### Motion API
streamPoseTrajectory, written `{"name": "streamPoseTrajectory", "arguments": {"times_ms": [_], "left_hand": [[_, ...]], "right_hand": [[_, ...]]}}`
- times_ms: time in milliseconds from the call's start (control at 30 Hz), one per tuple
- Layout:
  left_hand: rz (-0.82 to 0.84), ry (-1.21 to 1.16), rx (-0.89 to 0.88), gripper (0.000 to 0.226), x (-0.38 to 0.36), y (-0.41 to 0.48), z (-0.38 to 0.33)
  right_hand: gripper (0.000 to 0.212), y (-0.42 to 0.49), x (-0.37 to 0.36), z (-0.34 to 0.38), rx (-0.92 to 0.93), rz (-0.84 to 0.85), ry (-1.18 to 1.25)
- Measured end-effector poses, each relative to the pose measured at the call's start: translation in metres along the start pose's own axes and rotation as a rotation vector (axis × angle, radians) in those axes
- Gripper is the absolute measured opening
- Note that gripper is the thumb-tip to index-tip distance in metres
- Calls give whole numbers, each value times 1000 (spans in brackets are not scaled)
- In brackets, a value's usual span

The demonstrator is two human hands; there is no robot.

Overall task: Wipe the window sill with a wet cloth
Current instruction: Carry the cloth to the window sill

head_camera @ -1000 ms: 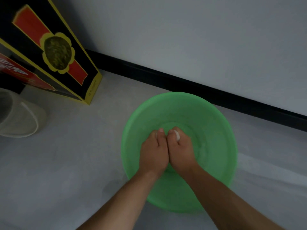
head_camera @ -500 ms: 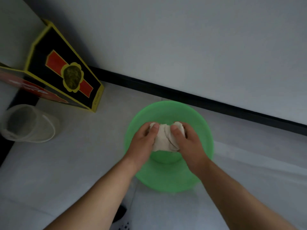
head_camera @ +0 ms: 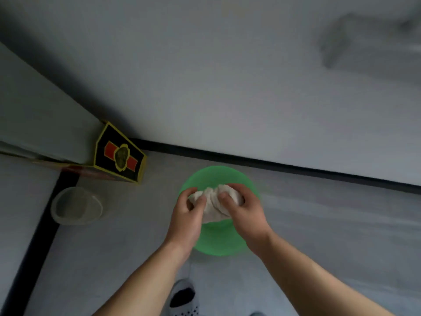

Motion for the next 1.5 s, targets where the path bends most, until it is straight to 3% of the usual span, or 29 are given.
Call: {"name": "streamPoseTrajectory", "arguments": {"times_ms": [200,367,467,633,833,1033,1100,1200,1500], "left_hand": [[59,-18,-326,25,3,-70,-153],[212,42,-498,28,-34,-139,-263],[324,79,-547,24,-77,-177,-304],[459,132,-479,26,-176,-221,-330],[250,139,-477,25,-274,-225,-366],[-5,233,-451,42,-323,-193,-398],[-58,264,-446,40,-331,-181,-408],[-115,335,-492,33,-344,-164,-426],[-289,168,-452,30,-394,-108,-481]], "right_hand": [[25,-44,60,152,131,-47,165],[25,-64,139,260,263,-99,226],[24,-60,199,298,293,-142,218],[22,-24,303,332,302,-214,159],[15,72,369,338,292,-182,86],[41,150,382,335,388,-49,-289],[39,168,382,342,424,-23,-367],[27,195,384,357,439,-31,-366],[27,294,397,415,520,-98,-356]]}}
Point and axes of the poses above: each hand's wrist, its own y-axis towards the middle knuckle, its own x-axis out of the back of the hand, z = x × y, the point moved 7 cm from there along y, towards the middle knuckle, and after that the axes turned 11 degrees about -z, right-handed, at the moved point
